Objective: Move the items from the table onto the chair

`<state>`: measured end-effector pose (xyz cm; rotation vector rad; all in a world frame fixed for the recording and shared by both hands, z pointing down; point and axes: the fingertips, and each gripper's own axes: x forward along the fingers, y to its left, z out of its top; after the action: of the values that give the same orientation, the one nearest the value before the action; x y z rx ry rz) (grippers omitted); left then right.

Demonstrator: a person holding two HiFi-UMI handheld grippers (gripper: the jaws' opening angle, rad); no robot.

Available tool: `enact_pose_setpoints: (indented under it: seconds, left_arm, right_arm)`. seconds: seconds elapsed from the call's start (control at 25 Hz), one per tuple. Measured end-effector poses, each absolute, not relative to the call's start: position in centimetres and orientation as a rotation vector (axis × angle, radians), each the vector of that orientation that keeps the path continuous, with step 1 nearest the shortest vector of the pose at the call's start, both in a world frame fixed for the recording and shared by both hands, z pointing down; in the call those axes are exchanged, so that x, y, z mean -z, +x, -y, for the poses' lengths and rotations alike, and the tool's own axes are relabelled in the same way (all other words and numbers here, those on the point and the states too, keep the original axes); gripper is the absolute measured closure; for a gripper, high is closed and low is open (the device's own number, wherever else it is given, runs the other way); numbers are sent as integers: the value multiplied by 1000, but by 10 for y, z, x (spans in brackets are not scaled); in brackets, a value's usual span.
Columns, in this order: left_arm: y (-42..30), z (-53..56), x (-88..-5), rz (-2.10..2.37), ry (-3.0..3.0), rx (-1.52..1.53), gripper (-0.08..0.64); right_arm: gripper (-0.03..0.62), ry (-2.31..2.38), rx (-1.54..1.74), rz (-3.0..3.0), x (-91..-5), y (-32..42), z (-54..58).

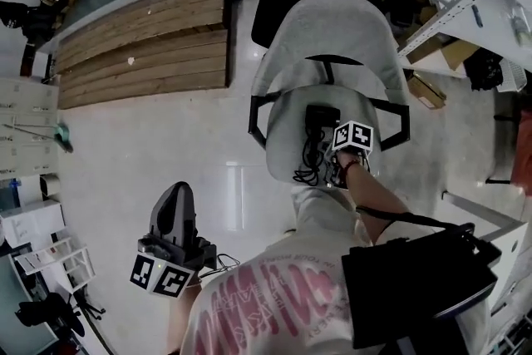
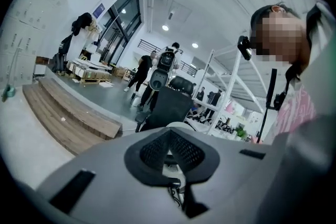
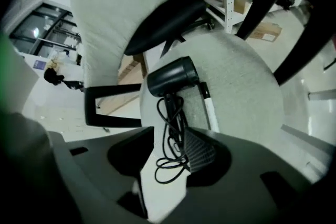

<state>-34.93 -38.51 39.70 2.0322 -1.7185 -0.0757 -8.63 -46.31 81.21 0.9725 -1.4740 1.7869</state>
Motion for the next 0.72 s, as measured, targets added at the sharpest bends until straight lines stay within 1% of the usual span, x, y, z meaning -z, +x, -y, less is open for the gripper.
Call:
enact_pose_setpoints:
  seconds: [0.16, 0.32, 0.36, 0.44, 0.52, 0.72]
  left_arm:
    - [-351, 374, -379, 1681, 2159, 151, 551]
    - [-355, 347, -341, 1613, 2265, 215, 551]
    - [-352, 341, -330, 1593, 2291, 234, 551]
    - [-344, 333, -314, 1548, 2352, 274, 551]
    - [-335, 322, -304, 1504, 2416, 311, 551]
    - [-308, 283, -285, 1379, 2536, 329, 551]
  right_arm:
    - [410, 1033, -1909, 1827, -726, -99, 486]
    - [411, 1008, -1820, 2271, -593, -120, 478]
    - [423, 997, -1784, 2403, -554, -121, 475]
    - [533, 943, -1750, 2695, -474, -123, 467]
    - [551, 858, -1716, 2945, -406, -122, 449]
    - [566, 786, -1392, 3283, -286, -115, 369]
